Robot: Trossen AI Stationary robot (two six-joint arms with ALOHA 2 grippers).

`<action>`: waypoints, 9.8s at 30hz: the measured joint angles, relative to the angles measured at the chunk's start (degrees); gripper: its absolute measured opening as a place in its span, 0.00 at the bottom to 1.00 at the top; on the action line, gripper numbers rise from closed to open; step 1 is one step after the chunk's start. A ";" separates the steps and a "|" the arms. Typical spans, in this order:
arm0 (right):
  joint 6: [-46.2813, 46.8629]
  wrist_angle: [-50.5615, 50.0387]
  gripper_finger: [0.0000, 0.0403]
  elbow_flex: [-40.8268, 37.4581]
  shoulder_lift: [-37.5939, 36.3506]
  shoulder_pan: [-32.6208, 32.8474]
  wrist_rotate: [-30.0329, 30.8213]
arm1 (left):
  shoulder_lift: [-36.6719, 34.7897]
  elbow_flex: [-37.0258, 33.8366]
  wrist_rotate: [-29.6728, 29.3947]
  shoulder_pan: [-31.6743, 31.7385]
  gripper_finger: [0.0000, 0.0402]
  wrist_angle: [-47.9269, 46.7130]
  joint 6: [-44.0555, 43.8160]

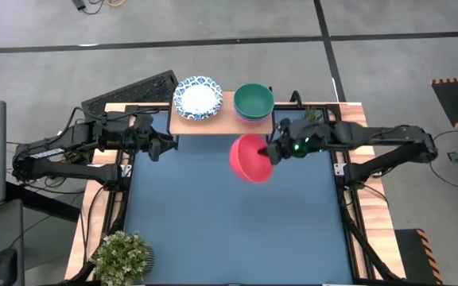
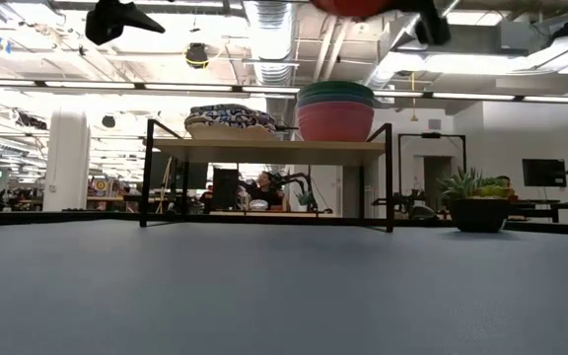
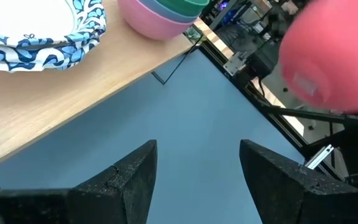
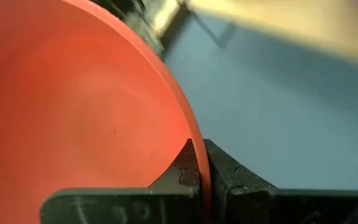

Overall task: Place and stack bowls onto a shelf
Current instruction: Stack the dark pink bowl on the green bowl on the shelf, then return to Home Position

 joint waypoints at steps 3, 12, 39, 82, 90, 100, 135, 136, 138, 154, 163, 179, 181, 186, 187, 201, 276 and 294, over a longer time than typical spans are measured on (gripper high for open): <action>-3.69 -0.84 0.06 4.37 0.26 -2.28 1.32 | 0.00 0.00 0.53 0.00 0.53 0.00 1.53; -10.97 -8.26 0.06 11.69 0.41 -12.84 6.12 | 0.00 0.00 0.38 0.00 0.53 0.30 1.65; -23.12 -22.24 0.06 26.20 18.71 -41.68 -11.78 | 0.00 0.00 -3.49 0.00 0.53 7.39 1.47; -30.28 -37.90 0.21 41.71 34.02 -42.48 -20.79 | 0.00 0.00 -1.68 -0.02 0.53 4.81 2.92; -33.77 -36.76 0.22 43.67 33.91 -41.92 -20.92 | 0.00 0.00 -1.63 -0.01 0.53 4.65 1.79; -36.75 -37.61 0.32 46.25 33.93 -41.94 -20.92 | 0.00 0.00 -1.63 -0.02 0.53 4.33 1.24; -48.70 -21.13 0.46 53.97 34.91 -25.27 29.26 | 0.00 0.00 -3.67 0.00 0.53 4.35 -3.26; -50.50 -20.88 0.45 53.93 35.63 -23.67 33.61 | 0.00 0.00 -3.67 0.00 0.53 4.35 -3.37; -53.15 -20.35 0.43 53.86 37.46 -21.47 40.32 | 0.00 0.00 -3.67 0.00 0.53 4.35 -3.39; -40.45 -30.53 0.40 53.86 42.72 -24.27 30.80 | 0.00 0.00 -3.64 0.00 0.53 4.35 -4.19; -39.06 -31.53 0.40 53.86 42.55 -26.22 24.07 | 0.00 0.00 -3.64 0.00 0.53 4.33 -3.32; -41.23 -24.17 0.40 47.38 23.90 -14.73 25.63 | 0.00 0.00 -5.64 -0.02 0.53 5.51 -1.56; -38.99 -21.16 0.40 41.76 21.00 -11.85 28.59 | 0.00 0.00 -6.35 0.00 0.53 6.35 -1.53; -37.73 -6.96 0.40 25.11 17.59 -4.97 40.16 | 0.00 0.00 -6.46 -0.01 0.53 7.02 -1.53; -37.71 -3.65 0.40 22.10 17.09 -4.04 41.78 | 0.00 0.00 -6.46 -0.01 0.53 7.02 -1.55; -32.59 7.84 0.40 6.44 14.88 -3.08 43.74 | 0.00 0.00 -5.73 -0.02 0.53 7.02 -2.38; -38.06 47.75 0.40 -55.00 -59.28 2.15 4.70 | -42.39 -33.23 28.17 -1.06 0.53 32.12 17.72; -37.85 45.46 0.40 -69.02 -67.78 6.69 4.83 | -44.27 -57.40 19.71 -3.68 0.53 46.93 17.69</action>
